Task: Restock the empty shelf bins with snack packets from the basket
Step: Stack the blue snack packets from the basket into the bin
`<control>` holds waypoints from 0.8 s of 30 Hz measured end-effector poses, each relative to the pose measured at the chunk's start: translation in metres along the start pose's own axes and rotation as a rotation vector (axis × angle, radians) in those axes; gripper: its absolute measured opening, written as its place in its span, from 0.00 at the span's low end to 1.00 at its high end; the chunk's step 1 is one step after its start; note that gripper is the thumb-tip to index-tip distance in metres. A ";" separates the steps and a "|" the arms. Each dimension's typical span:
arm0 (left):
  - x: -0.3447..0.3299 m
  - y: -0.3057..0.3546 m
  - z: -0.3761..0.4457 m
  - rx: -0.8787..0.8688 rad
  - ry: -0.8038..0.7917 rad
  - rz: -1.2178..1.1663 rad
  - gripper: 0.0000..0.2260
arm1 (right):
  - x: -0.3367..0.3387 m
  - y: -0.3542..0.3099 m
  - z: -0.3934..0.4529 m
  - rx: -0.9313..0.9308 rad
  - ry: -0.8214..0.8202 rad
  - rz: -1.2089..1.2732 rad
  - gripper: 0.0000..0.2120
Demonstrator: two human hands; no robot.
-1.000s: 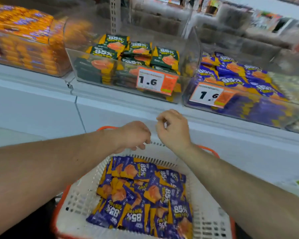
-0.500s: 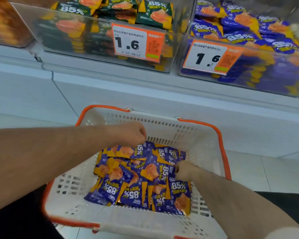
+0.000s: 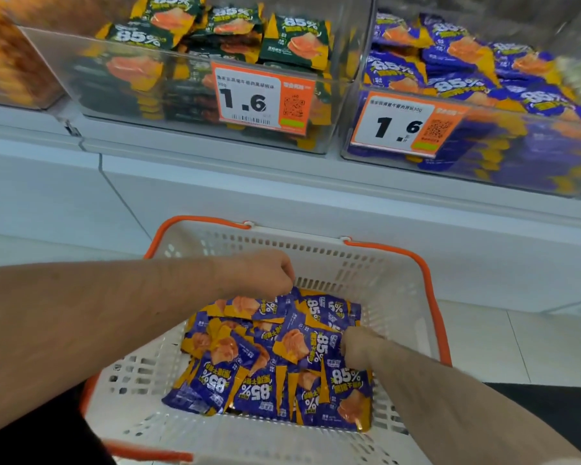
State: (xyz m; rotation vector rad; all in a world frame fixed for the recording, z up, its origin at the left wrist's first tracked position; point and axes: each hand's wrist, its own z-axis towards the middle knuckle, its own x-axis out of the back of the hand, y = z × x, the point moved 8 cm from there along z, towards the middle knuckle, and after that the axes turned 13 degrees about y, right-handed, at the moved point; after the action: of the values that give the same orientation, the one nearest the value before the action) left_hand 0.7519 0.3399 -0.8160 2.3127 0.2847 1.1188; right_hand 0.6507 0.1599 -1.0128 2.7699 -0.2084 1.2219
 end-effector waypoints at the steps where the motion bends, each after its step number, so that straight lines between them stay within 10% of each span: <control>1: 0.001 0.001 -0.001 -0.003 0.001 -0.001 0.07 | 0.006 -0.002 -0.002 0.025 0.008 -0.002 0.06; 14: 0.030 0.033 -0.026 -0.019 0.165 -0.149 0.19 | 0.231 -0.039 -0.088 0.378 0.369 0.170 0.07; 24: 0.081 0.109 -0.057 -0.282 0.424 -0.519 0.05 | 0.339 -0.014 -0.189 0.417 0.593 0.747 0.02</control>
State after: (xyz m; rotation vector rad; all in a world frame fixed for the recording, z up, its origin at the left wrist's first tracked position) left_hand 0.7536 0.3048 -0.6731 1.6079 0.7809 1.2613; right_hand 0.7418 0.1744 -0.6358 2.5161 -1.0983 2.4287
